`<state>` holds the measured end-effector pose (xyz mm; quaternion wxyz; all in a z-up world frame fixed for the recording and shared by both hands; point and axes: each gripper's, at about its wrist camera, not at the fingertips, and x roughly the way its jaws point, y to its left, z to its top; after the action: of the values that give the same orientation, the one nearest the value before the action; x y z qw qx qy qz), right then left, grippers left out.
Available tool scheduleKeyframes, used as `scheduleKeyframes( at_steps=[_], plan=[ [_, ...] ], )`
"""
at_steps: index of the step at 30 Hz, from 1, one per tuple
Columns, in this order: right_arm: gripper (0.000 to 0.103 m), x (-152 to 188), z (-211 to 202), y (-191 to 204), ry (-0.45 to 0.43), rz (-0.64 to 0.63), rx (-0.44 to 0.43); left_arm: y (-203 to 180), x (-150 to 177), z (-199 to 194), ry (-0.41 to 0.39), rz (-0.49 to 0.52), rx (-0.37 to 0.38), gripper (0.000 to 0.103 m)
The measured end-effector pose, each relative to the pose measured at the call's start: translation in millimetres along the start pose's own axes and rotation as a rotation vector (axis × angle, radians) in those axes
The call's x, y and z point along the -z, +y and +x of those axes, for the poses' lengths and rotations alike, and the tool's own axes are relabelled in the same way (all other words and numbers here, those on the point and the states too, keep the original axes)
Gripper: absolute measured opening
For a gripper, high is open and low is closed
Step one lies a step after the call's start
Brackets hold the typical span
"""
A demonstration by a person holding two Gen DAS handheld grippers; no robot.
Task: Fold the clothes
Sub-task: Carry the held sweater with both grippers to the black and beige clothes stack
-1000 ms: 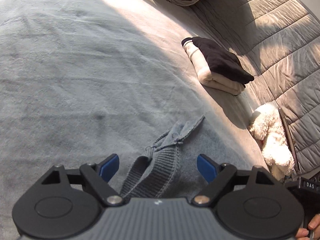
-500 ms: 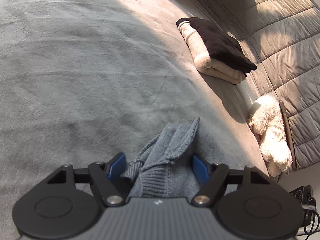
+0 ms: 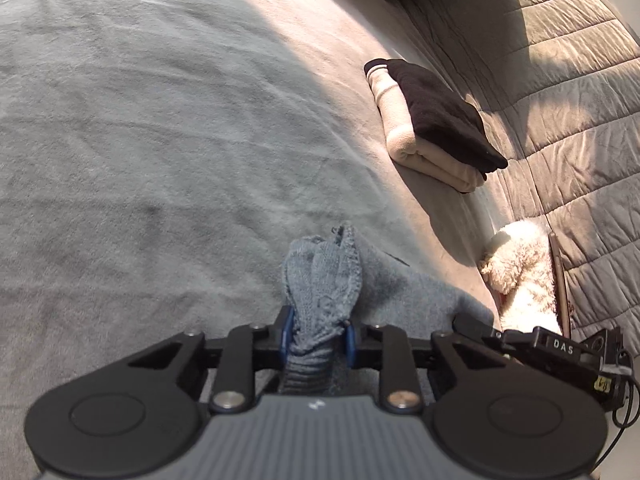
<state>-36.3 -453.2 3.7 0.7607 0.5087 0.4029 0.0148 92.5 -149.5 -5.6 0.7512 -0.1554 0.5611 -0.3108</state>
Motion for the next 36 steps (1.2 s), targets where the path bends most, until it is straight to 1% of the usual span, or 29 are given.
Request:
scheduleKeyframes(
  at_steps=[2,4,5,6,7,8,9,10,12,13,14,16,18,19,20,21,22,23,24,25,27,31,36],
  plan=[
    [0.039,-13,13,5,0.035,-0.035,0.023,2,3,2,-0.011,0.018,-0.009,0.028],
    [0.045,-17,23,3,0.051,-0.034,0.053,5,3,5,-0.012,0.034,-0.009,0.036],
    [0.048,-15,25,-2,0.050,-0.033,0.057,7,3,5,-0.010,0.040,-0.003,0.036],
    [0.054,-14,25,-6,0.047,-0.029,0.046,9,2,5,-0.007,0.047,0.004,0.039],
    [0.056,-13,25,-9,0.043,-0.024,0.034,10,1,5,0.002,0.056,0.008,0.046],
    [0.056,-12,24,-13,0.040,-0.020,0.022,10,1,4,0.013,0.064,0.008,0.049],
    [0.059,-9,20,-17,0.040,-0.018,0.006,11,1,3,0.021,0.070,0.004,0.052],
    [0.062,-7,14,-20,0.039,-0.022,-0.003,12,1,3,0.034,0.076,0.006,0.054],
    [0.065,-2,5,-24,0.041,-0.032,-0.014,16,2,5,0.068,0.077,0.024,0.058],
    [0.066,1,3,-26,0.046,-0.030,-0.018,18,4,6,0.082,0.072,0.035,0.062],
    [0.066,4,2,-28,0.050,-0.026,-0.022,21,6,9,0.086,0.064,0.047,0.062],
    [0.068,10,0,-33,0.060,-0.020,-0.031,27,11,13,0.077,0.044,0.073,0.062],
    [0.068,18,6,-32,0.050,-0.030,-0.033,30,16,16,0.053,0.020,0.107,0.061],
    [0.068,22,9,-31,0.044,-0.035,-0.034,31,18,17,0.045,0.007,0.124,0.050],
    [0.069,24,11,-27,0.037,-0.051,-0.029,31,20,18,0.040,-0.010,0.139,0.044],
    [0.064,26,13,-24,0.032,-0.060,-0.022,32,21,18,0.028,-0.032,0.146,0.038],
    [0.054,26,14,-22,0.031,-0.060,-0.021,31,22,16,0.010,-0.045,0.149,0.032],
    [0.052,25,12,-21,0.025,-0.048,-0.025,29,23,13,-0.009,-0.042,0.146,0.031],
    [0.045,23,10,-20,0.020,-0.035,-0.030,24,23,9,-0.028,-0.027,0.138,0.029],
    [0.042,22,8,-19,0.014,-0.022,-0.034,18,22,5,-0.043,-0.011,0.130,0.029],
    [0.039,16,1,-13,0.006,-0.032,-0.045,7,19,-2,-0.066,0.011,0.126,0.028],
    [0.039,-1,-13,2,-0.020,-0.056,-0.058,-16,5,-9,-0.119,0.013,0.147,0.028],
    [0.039,-44,-31,26,-0.060,-0.092,-0.080,-52,-23,-11,-0.190,0.026,0.173,0.028]
  ],
)
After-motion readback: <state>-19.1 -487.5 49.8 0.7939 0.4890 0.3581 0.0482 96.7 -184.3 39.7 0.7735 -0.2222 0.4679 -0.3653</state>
